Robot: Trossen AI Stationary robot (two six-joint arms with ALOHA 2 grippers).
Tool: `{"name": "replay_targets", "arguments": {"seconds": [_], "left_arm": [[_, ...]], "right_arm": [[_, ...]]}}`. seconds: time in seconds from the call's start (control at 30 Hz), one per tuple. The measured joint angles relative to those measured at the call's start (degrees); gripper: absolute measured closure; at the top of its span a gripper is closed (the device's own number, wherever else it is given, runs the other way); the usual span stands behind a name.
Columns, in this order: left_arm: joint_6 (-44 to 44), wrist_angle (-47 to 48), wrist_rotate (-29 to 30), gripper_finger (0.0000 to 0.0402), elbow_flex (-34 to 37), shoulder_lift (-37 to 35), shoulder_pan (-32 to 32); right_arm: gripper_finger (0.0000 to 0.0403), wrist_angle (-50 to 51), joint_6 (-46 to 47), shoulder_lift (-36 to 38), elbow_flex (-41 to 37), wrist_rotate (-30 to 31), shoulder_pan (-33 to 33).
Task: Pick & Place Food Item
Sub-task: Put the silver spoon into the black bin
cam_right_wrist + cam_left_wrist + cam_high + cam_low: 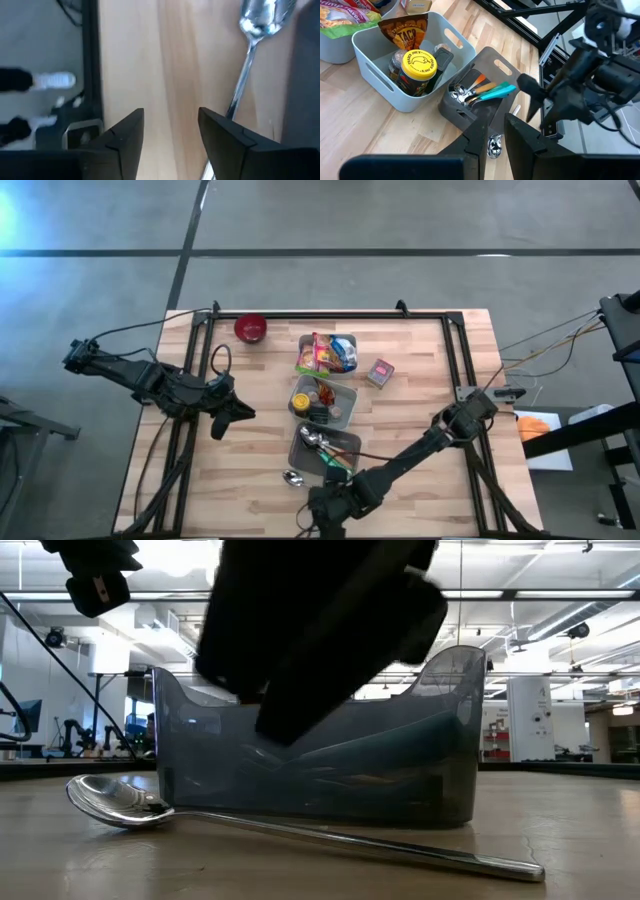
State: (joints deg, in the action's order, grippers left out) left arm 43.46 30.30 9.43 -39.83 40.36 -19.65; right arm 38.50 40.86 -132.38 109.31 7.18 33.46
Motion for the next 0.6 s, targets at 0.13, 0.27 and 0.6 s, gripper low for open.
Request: {"name": "replay_targets", "arguments": {"seconds": [0.13, 0.27, 0.6], "left_arm": [[0.00, 0.00, -0.01, 0.0335, 0.00, -0.01, 0.00], [0.00, -0.01, -0.01, 0.0335, 0.00, 0.00, 0.01], [0.00, 0.00, 0.00, 0.0335, 0.00, -0.02, 0.02]], "right_arm": [[0.0241, 0.05, 3.00, 0.00, -1.52, 3.98, -1.52], [0.0260, -0.50, 3.24, -0.02, -2.74, 4.97, -3.39], [0.0293, -2.49, 5.67, -0.02, -4.42, 3.28, -4.76]]}}
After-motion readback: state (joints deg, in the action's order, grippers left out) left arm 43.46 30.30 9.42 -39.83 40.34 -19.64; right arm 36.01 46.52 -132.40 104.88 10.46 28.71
